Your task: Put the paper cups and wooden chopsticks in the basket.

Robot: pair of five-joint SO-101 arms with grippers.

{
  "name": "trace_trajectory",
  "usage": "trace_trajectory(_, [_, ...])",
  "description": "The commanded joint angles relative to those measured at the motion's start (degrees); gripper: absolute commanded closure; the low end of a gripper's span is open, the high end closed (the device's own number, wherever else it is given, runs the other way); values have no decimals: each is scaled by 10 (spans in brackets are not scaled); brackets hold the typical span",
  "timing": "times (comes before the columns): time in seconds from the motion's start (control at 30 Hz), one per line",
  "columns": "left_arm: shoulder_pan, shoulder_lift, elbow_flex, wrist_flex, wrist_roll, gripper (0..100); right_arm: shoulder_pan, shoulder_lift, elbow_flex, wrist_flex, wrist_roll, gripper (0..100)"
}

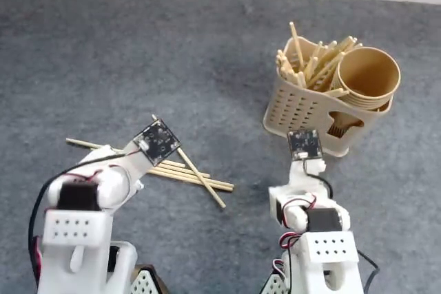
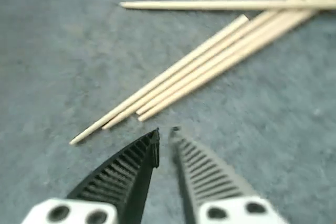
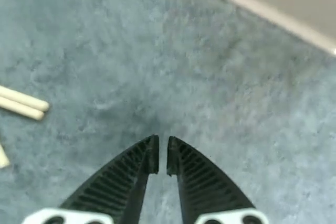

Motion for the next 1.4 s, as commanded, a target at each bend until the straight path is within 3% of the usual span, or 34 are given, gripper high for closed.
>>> trace_trajectory(0.0, [10, 88, -53, -4, -25, 847, 6, -9, 4, -14, -1, 957])
trace_trajectory(0.2, [11, 209, -90, -31, -90, 839, 58, -9, 7, -12, -1, 957])
trace_trajectory(0.53, [100, 327, -91, -131, -91, 839, 80, -9, 33, 0, 0, 957])
trace_trajectory(0.9, [119, 474, -116, -242, -88, 878, 102, -9, 47, -3, 0, 957])
trace_trajectory(1.17, [121, 621, -218, -234, -87, 886, 102, -9, 48, -3, 0, 957])
trace_trajectory(1.3, [131, 638, -249, -175, -88, 986, 102, -9, 48, -3, 0, 957])
trace_trajectory(1.37, [139, 634, -250, -154, -88, 991, 102, -9, 48, -3, 0, 957])
